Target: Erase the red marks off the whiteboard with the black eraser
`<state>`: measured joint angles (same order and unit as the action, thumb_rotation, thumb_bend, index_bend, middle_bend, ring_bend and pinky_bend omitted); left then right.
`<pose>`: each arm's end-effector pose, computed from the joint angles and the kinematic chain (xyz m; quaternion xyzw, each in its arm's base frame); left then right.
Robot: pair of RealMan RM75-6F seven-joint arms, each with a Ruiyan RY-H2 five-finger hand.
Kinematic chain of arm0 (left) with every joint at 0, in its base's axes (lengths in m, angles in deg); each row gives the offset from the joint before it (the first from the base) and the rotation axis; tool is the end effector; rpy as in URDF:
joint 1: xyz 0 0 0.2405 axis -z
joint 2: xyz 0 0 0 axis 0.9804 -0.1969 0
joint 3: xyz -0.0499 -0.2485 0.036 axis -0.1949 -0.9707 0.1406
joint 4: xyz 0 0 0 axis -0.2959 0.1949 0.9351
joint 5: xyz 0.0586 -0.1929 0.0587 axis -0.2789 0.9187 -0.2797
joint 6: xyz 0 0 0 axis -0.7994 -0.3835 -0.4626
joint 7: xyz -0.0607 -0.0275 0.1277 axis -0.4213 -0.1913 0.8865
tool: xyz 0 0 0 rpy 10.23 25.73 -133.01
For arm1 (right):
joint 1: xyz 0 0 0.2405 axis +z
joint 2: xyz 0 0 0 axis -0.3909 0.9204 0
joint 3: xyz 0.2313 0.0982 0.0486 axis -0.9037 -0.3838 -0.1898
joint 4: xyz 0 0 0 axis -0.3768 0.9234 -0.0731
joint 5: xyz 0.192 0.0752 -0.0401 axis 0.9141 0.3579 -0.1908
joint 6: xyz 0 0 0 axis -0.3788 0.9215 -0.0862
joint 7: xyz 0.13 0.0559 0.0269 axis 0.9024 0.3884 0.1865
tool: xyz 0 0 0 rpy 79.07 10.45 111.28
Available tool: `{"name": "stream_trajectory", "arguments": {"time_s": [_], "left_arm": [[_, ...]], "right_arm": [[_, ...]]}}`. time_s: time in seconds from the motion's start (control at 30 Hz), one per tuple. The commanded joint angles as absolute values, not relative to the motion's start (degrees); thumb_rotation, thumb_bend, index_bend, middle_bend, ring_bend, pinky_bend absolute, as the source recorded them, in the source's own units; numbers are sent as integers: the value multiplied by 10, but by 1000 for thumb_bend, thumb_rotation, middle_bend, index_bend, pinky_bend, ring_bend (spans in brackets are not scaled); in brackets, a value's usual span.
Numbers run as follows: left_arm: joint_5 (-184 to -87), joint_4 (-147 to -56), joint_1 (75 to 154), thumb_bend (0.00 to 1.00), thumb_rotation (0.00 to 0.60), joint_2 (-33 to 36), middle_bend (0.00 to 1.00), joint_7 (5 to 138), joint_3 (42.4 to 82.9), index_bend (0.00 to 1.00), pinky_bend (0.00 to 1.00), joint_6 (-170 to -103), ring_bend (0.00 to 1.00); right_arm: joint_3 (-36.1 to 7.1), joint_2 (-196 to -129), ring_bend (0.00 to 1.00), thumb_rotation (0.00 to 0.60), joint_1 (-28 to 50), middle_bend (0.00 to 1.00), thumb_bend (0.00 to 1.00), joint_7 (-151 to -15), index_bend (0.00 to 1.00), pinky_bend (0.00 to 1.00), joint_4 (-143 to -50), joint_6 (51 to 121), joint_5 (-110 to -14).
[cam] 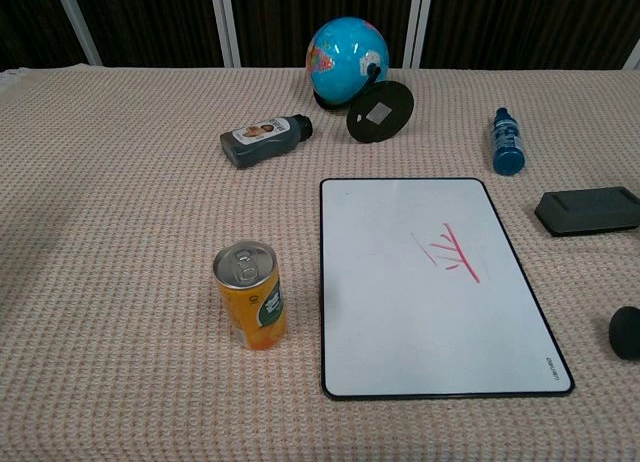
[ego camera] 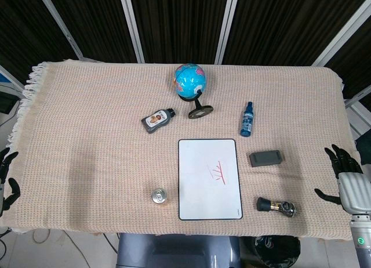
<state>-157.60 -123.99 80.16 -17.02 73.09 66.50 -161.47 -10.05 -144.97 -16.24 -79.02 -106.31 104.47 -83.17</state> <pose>-0.3105 0.1669 0.1659 -0.5453 -0.3934 -0.3988 0.6236 -0.3321 -0.2047 0.1682 0.5828 -0.3799 0.3947 0.6002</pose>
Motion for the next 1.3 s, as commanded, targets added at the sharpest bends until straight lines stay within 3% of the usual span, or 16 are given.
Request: {"name": "stream_trajectory", "arguments": {"time_s": [0.03, 0.9, 1.1, 1.3], "left_arm": [[-1576, -1240, 802, 749, 600, -170, 44, 731, 665, 132, 0, -1615, 0], [-1575, -1244, 803, 749, 600, -167, 44, 738, 666, 132, 0, -1611, 0], [-1568, -1246, 804, 749, 600, -168, 44, 737, 662, 132, 0, -1609, 0], [-1567, -1249, 806, 749, 600, -169, 45, 740, 664, 132, 0, -1603, 0]], "right_arm": [[-100, -1449, 5, 600, -162, 0, 65, -791, 0, 162, -1064, 1044, -832], [-93, -1437, 32, 600, -160, 0, 63, -789, 0, 162, -1079, 1028, -828], [-95, -1413, 59, 600, -129, 37, 60, -734, 0, 162, -1070, 965, -828], [-98, -1379, 74, 600, -63, 67, 61, -674, 0, 162, -1056, 845, -823]]}}
